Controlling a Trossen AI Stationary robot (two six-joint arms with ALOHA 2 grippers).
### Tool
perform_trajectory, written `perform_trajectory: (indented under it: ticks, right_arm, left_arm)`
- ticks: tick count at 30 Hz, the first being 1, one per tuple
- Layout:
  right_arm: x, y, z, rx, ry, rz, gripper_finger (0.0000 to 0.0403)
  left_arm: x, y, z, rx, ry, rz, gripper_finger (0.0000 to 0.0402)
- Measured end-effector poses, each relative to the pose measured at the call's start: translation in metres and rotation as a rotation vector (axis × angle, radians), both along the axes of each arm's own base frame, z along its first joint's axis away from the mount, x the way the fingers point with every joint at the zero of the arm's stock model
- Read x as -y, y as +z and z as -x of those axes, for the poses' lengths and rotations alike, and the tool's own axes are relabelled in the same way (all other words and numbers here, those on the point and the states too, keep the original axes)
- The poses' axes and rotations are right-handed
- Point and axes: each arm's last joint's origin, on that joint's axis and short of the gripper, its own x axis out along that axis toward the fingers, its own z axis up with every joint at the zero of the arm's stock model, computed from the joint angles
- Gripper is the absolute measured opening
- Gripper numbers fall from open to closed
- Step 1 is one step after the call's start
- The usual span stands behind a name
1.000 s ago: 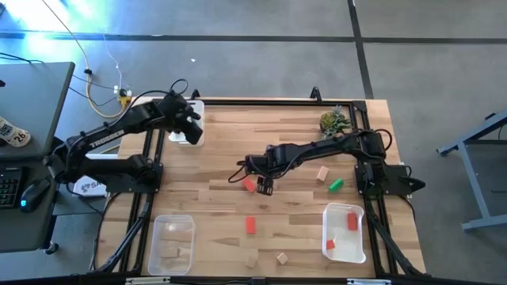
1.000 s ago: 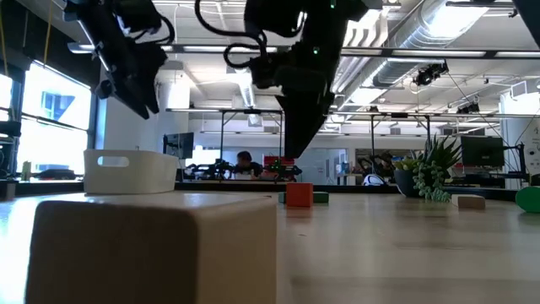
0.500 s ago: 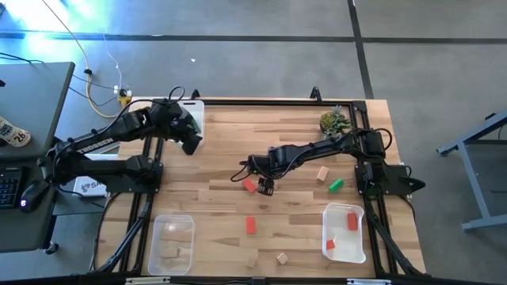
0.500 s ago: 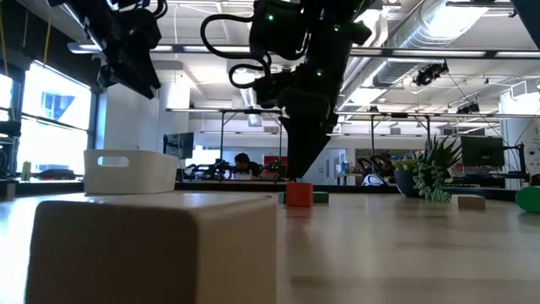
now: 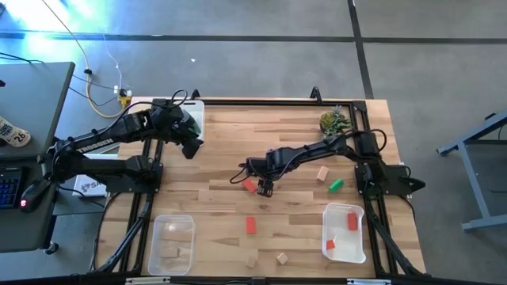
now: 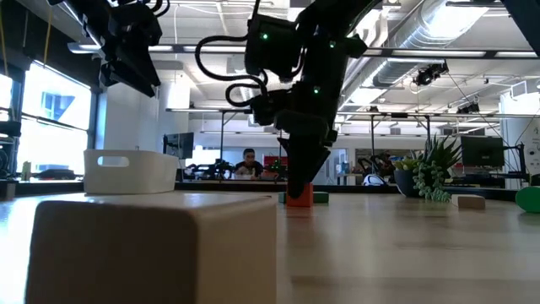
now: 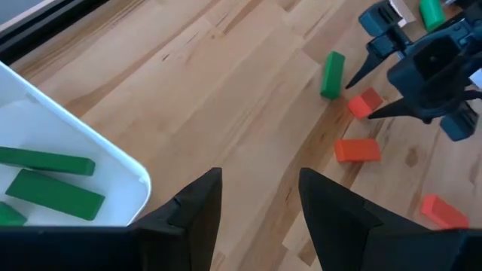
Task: Sort & place blocks by color
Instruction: Put the orange block into the bottom white bin
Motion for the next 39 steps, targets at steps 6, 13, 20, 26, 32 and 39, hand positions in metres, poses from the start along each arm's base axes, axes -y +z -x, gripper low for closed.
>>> perform_trajectory:
  ticks: [6,13,20,26,32,39]
  right_arm:
    - [0.0,-0.001,0.0,-0.001,-0.01,-0.003,0.0153]
    - [-0.004,0.001,0.003,-0.026,-0.007,-0.006,0.0099]
    - [-0.021,0.014,0.01,-0.036,-0.023,-0.022,0.0099]
    - [-0.043,0.025,0.019,-0.04,-0.042,-0.03,0.0099]
    - [-0.067,0.041,0.034,-0.04,-0.098,-0.001,0.0099]
    - [-0.093,0.055,0.059,-0.091,-0.19,0.081,0.0099]
  left_arm:
    - [0.0,0.0,0.0,-0.003,0.001,-0.005,0.0163]
    - [0.0,0.0,0.0,-0.004,0.003,-0.006,0.0163]
    - [0.0,0.0,0.0,-0.004,0.003,-0.006,0.0163]
    - [0.0,0.0,0.0,-0.004,0.003,-0.006,0.0163]
    - [0.0,0.0,0.0,-0.004,0.003,-0.006,0.0163]
    - [-0.001,0.0,0.0,-0.011,0.002,-0.014,0.0163]
